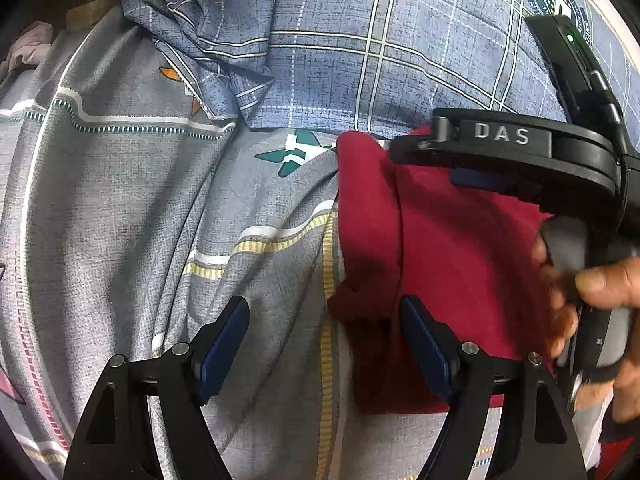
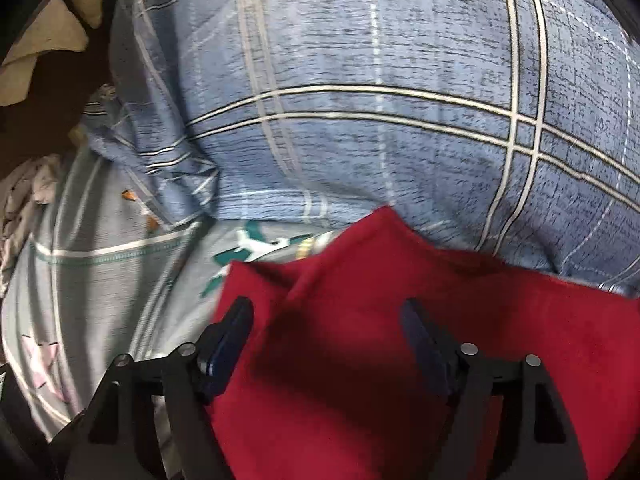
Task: Fold small clothes
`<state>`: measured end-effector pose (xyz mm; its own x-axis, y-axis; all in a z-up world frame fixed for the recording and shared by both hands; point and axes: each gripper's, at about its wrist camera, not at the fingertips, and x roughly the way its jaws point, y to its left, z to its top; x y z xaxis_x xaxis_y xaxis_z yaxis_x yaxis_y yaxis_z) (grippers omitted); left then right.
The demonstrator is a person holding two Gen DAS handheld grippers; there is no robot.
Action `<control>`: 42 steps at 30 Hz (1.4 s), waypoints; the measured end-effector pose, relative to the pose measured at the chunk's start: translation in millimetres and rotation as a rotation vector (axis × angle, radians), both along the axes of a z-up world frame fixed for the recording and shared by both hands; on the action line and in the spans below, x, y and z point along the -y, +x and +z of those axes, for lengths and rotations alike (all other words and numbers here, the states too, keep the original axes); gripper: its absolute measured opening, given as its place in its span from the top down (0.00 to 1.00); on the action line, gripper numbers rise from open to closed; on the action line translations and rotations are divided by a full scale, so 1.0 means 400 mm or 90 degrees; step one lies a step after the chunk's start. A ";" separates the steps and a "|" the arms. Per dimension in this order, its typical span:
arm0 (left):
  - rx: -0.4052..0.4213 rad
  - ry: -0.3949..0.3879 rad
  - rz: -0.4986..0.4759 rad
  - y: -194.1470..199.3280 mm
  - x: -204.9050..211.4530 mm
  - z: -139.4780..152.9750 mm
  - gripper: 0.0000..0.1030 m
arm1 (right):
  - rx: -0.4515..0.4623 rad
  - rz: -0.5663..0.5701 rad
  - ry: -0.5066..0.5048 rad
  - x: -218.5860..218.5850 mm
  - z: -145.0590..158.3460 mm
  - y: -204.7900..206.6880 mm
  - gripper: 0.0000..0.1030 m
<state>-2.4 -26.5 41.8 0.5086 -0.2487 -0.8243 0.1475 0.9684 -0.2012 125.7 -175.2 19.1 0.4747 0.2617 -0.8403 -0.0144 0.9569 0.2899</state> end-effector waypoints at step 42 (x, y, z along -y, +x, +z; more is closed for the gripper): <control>-0.023 -0.171 -0.055 0.080 0.022 -0.052 0.56 | 0.020 0.014 0.098 0.017 0.001 -0.019 0.84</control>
